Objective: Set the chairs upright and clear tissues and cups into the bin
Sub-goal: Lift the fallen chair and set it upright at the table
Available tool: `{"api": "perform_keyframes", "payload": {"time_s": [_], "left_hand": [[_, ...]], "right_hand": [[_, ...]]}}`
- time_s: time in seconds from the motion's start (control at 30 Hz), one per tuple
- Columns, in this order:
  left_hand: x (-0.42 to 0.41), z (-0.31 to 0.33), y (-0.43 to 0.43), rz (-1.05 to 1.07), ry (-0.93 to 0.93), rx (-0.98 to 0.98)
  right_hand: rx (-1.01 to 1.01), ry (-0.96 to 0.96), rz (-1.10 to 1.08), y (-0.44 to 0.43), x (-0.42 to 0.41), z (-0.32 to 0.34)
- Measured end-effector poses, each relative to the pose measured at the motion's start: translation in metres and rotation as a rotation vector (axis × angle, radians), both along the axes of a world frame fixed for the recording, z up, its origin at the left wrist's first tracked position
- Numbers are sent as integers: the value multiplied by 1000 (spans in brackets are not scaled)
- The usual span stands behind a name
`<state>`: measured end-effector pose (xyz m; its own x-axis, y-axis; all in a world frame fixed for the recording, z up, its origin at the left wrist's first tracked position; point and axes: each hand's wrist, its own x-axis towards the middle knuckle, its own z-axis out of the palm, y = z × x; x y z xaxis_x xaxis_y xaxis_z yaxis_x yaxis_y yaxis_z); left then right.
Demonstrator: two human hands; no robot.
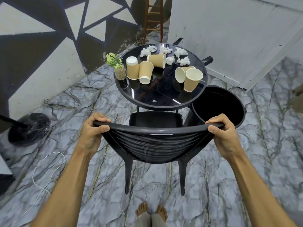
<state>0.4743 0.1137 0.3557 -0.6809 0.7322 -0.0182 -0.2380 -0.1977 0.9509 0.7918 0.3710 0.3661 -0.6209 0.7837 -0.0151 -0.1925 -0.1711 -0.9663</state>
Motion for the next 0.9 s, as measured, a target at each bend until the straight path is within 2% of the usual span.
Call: {"api": "perform_keyframes", "payload": {"time_s": [0.57, 0.9], "left_hand": [[3, -14, 15, -35, 20, -54], [19, -24, -5, -65, 0, -79]], "right_hand": [[-60, -16, 13, 20, 6, -26], [-73, -89, 83, 9, 28, -32]]}}
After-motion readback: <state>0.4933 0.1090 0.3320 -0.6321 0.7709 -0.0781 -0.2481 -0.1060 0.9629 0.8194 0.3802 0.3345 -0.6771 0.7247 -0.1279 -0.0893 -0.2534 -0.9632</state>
